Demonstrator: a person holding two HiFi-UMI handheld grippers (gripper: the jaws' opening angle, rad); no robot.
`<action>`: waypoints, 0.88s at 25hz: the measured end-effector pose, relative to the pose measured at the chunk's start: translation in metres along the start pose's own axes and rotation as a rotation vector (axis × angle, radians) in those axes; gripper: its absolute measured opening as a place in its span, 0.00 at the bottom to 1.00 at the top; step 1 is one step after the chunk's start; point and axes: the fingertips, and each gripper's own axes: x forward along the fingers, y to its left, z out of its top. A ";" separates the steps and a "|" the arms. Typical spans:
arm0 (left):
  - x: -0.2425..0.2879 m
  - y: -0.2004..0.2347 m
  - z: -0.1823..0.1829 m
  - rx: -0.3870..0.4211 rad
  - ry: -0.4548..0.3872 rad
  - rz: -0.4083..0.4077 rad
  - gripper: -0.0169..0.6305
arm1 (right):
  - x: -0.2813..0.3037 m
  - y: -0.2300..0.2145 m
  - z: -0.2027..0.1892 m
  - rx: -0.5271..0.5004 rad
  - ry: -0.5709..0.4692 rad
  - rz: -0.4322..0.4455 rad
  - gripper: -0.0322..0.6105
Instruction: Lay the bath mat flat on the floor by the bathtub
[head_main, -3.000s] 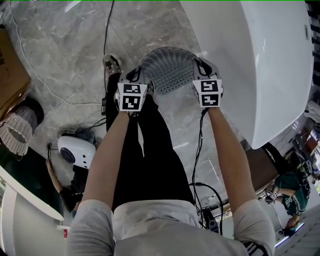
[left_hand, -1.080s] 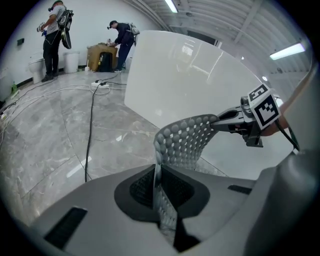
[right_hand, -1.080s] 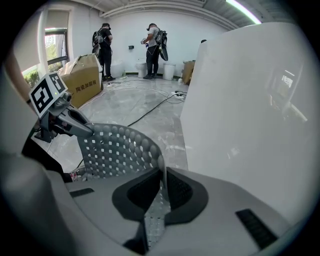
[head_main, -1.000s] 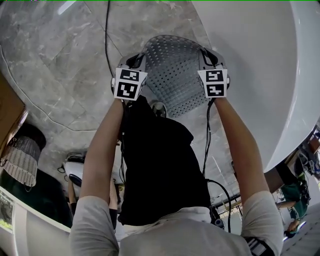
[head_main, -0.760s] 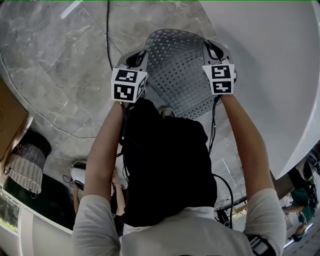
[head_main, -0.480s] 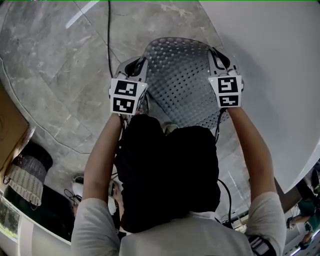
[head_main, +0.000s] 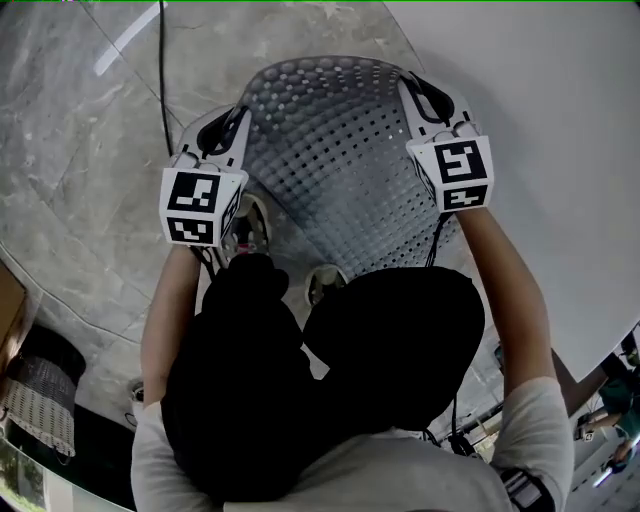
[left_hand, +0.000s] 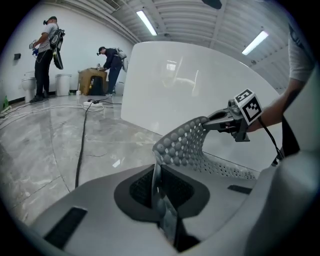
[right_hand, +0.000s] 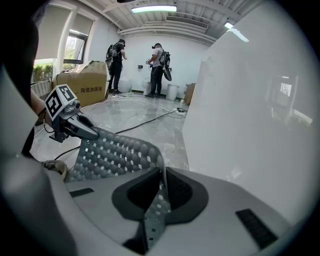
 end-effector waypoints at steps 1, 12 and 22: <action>0.001 0.001 -0.001 -0.008 -0.005 0.005 0.06 | 0.002 0.003 -0.001 -0.003 -0.001 0.008 0.10; 0.008 0.002 -0.011 -0.044 -0.022 0.074 0.06 | 0.021 0.005 -0.009 -0.148 -0.013 0.011 0.10; 0.015 0.009 -0.022 -0.083 -0.003 0.097 0.07 | 0.057 0.005 -0.014 -0.262 0.051 0.020 0.10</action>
